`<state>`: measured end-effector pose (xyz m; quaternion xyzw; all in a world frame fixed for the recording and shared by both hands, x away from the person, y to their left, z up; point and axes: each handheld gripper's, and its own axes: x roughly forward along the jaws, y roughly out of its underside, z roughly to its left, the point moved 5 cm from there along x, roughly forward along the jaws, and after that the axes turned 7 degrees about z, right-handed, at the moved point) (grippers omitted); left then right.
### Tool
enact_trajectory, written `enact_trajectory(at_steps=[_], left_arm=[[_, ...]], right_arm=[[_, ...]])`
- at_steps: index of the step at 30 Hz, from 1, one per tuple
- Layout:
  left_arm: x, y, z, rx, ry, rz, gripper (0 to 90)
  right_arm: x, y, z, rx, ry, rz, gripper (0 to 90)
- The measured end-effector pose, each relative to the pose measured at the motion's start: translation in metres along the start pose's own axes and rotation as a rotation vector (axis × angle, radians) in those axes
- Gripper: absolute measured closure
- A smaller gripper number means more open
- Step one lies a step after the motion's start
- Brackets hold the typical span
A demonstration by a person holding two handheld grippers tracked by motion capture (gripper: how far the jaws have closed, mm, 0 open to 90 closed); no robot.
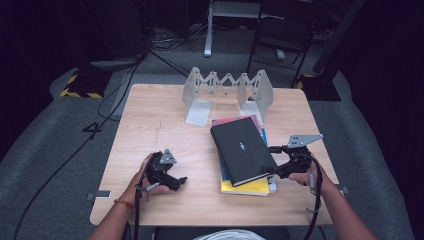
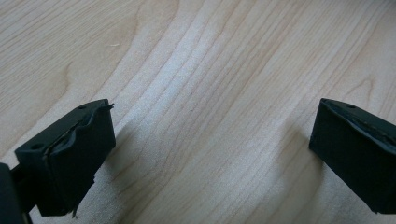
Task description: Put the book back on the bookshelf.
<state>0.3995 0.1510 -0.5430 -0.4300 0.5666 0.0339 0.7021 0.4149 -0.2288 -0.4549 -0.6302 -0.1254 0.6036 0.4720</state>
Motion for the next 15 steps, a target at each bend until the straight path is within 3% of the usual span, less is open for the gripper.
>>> enact_trajectory(at_steps=[4, 8, 9, 11, 12, 13, 14, 15], left_arm=[[0.001, -0.003, 0.001, -0.023, -0.020, -0.002, 2.3], [0.001, -0.010, 0.001, -0.051, -0.013, -0.024, 17.4], [0.002, -0.013, 0.000, -0.060, 0.011, -0.020, 18.1], [0.002, -0.021, -0.003, -0.068, 0.022, -0.034, 16.5], [0.002, -0.024, -0.004, -0.061, 0.018, -0.048, 16.7], [0.001, -0.029, -0.006, -0.050, 0.011, -0.057, 16.7], [0.002, -0.033, -0.008, -0.045, 0.015, -0.058, 16.7], [0.002, -0.037, -0.009, -0.038, 0.017, -0.060, 16.8]], right_arm=[[0.003, 0.000, 0.005, -0.002, 0.006, 0.015, 6.3], [0.005, 0.000, 0.014, -0.007, 0.021, 0.022, 4.4], [0.006, 0.000, 0.016, -0.009, 0.019, 0.022, 3.7], [0.012, 0.003, 0.026, -0.068, 0.022, 0.081, 3.8], [0.021, 0.007, 0.033, -0.118, 0.074, 0.129, 6.0], [0.025, 0.008, 0.036, -0.141, 0.122, 0.143, 7.1], [0.027, 0.008, 0.039, -0.147, 0.149, 0.146, 7.2], [0.028, 0.007, 0.040, -0.135, 0.144, 0.135, 7.7]])
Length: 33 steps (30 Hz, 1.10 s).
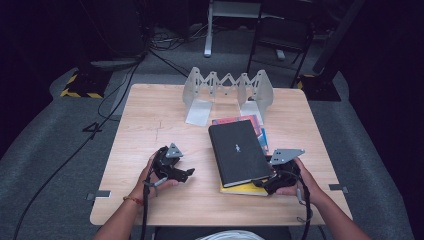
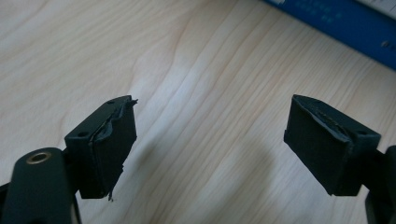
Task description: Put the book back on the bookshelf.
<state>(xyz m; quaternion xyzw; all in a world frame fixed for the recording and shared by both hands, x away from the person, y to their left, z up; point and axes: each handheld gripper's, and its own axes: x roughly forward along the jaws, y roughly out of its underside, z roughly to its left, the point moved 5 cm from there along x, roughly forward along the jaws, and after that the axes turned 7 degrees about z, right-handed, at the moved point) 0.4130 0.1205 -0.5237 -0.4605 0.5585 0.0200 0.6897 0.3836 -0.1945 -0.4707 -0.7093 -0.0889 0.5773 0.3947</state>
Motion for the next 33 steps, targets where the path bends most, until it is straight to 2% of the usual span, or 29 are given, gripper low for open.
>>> enact_trajectory(at_steps=[2, 3, 7, 11, 14, 15, 19, 22, 25, 26, 31, 33], left_arm=[[0.002, -0.011, -0.003, 0.013, -0.008, -0.017, 17.4], [0.003, -0.015, -0.005, 0.009, -0.004, -0.026, 17.9], [0.009, -0.036, -0.006, 0.026, -0.020, -0.062, 18.3], [0.014, -0.053, -0.004, 0.001, -0.020, -0.114, 18.9], [0.019, -0.061, -0.004, 0.000, -0.017, -0.115, 18.9], [0.021, -0.062, -0.003, 0.006, -0.038, -0.108, 19.1], [0.028, -0.064, 0.002, -0.015, -0.036, -0.107, 19.0], [0.029, -0.066, 0.007, -0.023, -0.069, -0.118, 19.0], [0.034, -0.067, 0.010, -0.040, -0.049, -0.117, 19.1], [0.036, -0.068, 0.010, -0.047, -0.045, -0.117, 19.1], [0.043, -0.070, 0.016, -0.082, -0.010, -0.109, 19.1], [0.040, -0.070, 0.017, -0.065, -0.010, -0.119, 21.9]], right_arm=[[-0.001, -0.001, -0.002, 0.039, -0.057, -0.031, 9.5], [-0.001, 0.000, -0.003, 0.038, -0.070, -0.036, 10.3], [-0.006, 0.001, -0.003, 0.023, -0.068, -0.045, 13.8], [-0.011, 0.001, -0.004, 0.019, -0.084, -0.063, 15.3], [-0.013, 0.001, -0.005, 0.017, -0.098, -0.069, 15.1], [-0.015, 0.000, -0.005, 0.021, -0.101, -0.078, 15.2], [-0.022, -0.002, -0.007, 0.045, -0.133, -0.113, 15.5], [-0.024, -0.003, -0.007, 0.035, -0.129, -0.115, 16.2], [-0.025, -0.008, -0.011, 0.046, -0.142, -0.124, 17.9], [-0.023, -0.010, -0.012, 0.051, -0.163, -0.113, 16.6], [-0.018, -0.016, -0.015, 0.048, -0.181, -0.079, 13.6], [-0.020, -0.019, -0.015, 0.043, -0.189, -0.086, 14.6]])
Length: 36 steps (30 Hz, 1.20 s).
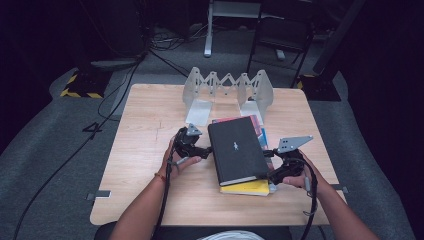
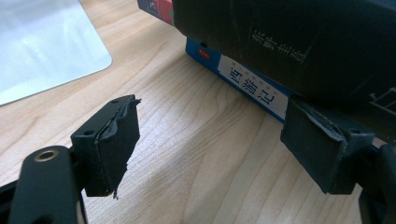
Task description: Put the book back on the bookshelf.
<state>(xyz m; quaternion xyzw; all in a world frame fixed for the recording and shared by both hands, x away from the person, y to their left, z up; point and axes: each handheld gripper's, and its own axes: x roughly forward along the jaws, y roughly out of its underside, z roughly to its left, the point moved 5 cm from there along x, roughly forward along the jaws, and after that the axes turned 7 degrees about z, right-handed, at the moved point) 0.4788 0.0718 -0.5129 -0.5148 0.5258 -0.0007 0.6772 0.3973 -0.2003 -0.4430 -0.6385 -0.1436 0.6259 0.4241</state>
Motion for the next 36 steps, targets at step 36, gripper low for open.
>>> enact_trajectory(at_steps=[36], left_arm=[[-0.001, -0.009, -0.006, 0.115, -0.003, -0.054, 48.2]], right_arm=[[0.003, -0.021, -0.011, 0.032, -0.047, -0.082, 31.0]])
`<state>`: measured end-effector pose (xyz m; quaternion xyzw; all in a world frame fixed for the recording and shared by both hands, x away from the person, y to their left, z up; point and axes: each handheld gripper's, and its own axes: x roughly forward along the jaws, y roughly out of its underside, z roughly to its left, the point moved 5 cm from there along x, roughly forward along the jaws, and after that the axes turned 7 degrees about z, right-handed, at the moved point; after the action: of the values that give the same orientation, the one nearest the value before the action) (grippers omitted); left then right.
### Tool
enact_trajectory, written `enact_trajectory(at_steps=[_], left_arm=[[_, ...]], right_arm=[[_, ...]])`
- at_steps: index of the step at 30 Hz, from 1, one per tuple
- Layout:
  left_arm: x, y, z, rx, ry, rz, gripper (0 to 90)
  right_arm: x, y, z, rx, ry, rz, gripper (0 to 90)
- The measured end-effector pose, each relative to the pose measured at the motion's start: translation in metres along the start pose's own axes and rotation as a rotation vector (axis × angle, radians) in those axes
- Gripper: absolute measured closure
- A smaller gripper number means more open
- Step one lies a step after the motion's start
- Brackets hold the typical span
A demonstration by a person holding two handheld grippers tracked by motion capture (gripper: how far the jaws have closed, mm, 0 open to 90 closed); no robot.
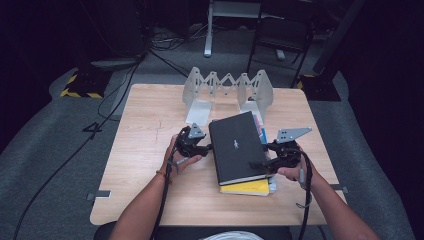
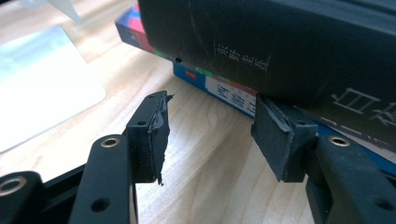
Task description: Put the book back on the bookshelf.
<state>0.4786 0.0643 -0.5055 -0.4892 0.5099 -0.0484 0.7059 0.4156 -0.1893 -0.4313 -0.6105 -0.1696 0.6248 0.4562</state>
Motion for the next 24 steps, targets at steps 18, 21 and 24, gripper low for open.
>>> enact_trajectory(at_steps=[18, 21, 24], left_arm=[[-0.007, -0.004, 0.017, -0.001, -0.041, 0.021, 41.1], [0.005, -0.005, 0.014, -0.007, -0.017, 0.023, 38.2], [0.009, -0.008, 0.012, -0.016, -0.035, 0.002, 40.7]], right_arm=[[0.000, -0.008, 0.002, -0.028, -0.054, -0.042, 44.4], [0.000, -0.007, 0.003, -0.036, -0.051, -0.049, 44.5], [0.000, -0.008, 0.003, -0.050, -0.048, -0.052, 44.4]])
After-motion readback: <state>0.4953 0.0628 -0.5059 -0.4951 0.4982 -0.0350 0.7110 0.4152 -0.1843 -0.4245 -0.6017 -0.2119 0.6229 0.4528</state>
